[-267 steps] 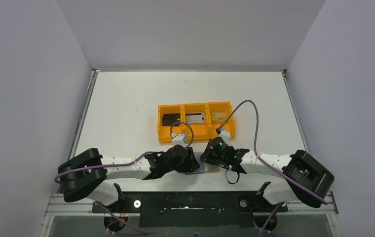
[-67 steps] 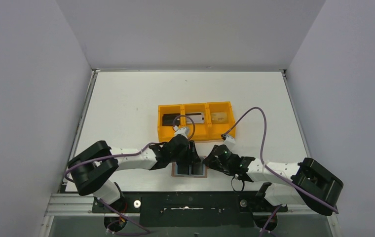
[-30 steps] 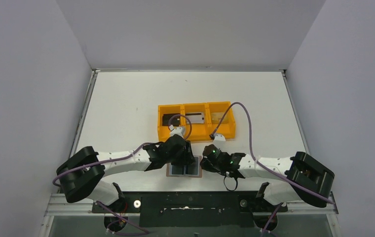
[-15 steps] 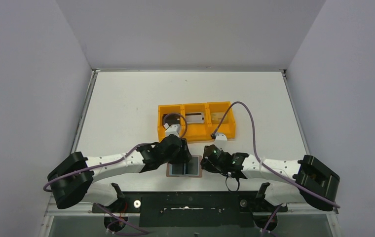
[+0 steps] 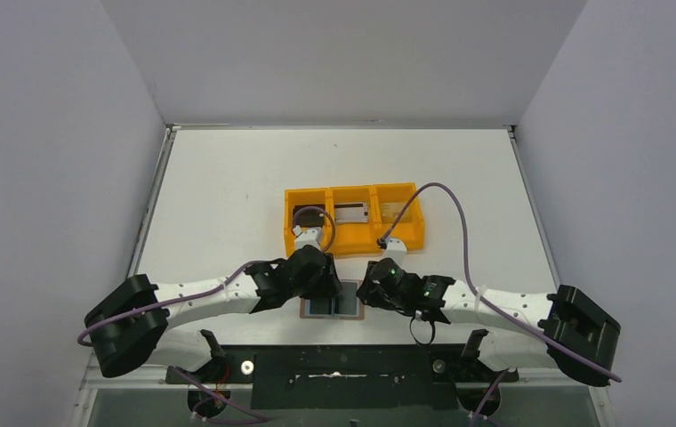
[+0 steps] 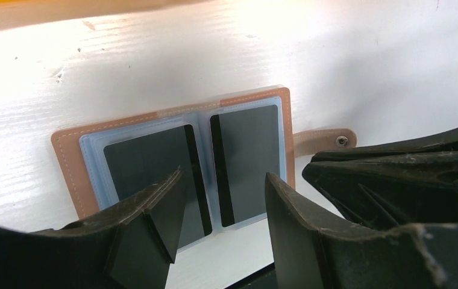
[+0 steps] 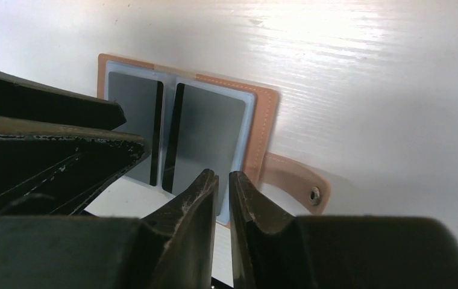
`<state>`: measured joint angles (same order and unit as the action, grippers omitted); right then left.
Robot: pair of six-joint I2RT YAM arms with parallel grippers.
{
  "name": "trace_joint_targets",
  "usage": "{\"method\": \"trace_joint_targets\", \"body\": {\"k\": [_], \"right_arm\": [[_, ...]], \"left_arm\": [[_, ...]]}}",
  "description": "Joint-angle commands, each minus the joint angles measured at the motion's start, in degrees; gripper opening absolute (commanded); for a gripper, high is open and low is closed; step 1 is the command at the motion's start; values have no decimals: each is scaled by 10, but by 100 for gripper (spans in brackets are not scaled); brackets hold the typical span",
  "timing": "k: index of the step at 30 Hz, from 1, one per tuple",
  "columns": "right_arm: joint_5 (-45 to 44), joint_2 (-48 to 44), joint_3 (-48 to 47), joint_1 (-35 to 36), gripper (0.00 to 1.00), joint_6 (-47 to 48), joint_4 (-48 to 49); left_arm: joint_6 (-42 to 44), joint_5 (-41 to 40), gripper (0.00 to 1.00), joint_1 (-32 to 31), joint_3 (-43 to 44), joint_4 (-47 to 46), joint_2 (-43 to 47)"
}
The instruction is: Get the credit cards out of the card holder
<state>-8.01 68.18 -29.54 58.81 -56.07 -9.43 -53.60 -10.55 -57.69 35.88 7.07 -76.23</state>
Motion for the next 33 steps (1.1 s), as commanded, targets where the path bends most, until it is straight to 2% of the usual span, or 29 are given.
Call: {"method": "trace_joint_targets", "body": {"k": [1, 9, 15, 22, 28, 33], "right_arm": [[26, 18, 6, -2, 13, 3, 64], [48, 72, 30, -6, 5, -8, 101], [27, 108, 48, -10, 0, -51, 86], [10, 111, 68, -13, 0, -82, 77], [21, 116, 75, -16, 0, -80, 93], [22, 118, 76, -17, 0, -80, 96]], "left_arm": [[-7, -11, 50, -1, -8, -18, 27], [-10, -6, 50, 1, -18, -31, 36], [-5, 24, 50, 1, -19, -55, 19], [-31, -4, 50, 1, -18, -9, 2], [-36, 30, 50, 4, -44, -54, 1], [-43, 46, 48, 3, -46, -56, -27]]}}
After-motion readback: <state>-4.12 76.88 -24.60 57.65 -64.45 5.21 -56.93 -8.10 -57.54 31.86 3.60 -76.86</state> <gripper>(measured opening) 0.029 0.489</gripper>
